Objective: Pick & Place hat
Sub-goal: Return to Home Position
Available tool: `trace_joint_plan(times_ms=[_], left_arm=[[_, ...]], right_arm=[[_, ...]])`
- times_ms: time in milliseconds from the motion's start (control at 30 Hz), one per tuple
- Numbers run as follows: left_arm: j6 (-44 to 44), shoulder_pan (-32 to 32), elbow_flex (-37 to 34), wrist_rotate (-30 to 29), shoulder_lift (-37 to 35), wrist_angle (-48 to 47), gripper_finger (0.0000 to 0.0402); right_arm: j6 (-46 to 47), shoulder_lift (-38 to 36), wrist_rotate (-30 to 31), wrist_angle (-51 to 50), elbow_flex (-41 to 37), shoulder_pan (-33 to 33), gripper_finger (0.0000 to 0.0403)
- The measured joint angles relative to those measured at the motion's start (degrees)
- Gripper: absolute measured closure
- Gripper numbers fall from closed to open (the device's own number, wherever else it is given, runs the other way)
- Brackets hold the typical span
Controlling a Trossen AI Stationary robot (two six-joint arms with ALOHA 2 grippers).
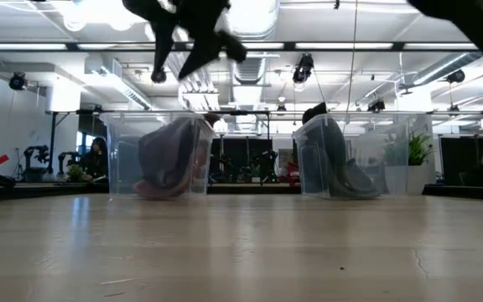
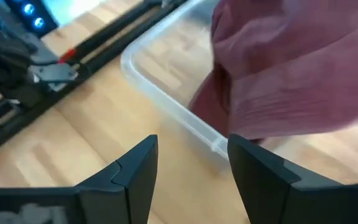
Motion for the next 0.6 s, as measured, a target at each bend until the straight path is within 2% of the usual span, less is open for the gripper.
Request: trace_joint_plan(times_ms=[100,200,367,600], left_arm=[[-0.5,0.0,0.0,0.0,0.7,0.0,0.0200],[-1.1,0.0,0.0,0.0,1.8,0.0,0.0200],[-2.2,0.0,-0.6,1.4,4.8,2.2,0.0200],[-0.1,0.7,-1.7,12.3,7.0,6.5,0.0200]], right_arm=[[0.2,-2.5,7.5,-2.6,0.0,3.0,0.0216],[0.6,-6.2,10.3,-7.2,0.1,5.5,0.0215],[5.9,-9.3,9.4,-11.0,-0.2,9.8,0.0219],[1.6,-10.0,1.0,3.2,-0.6,15.2,0.0228]])
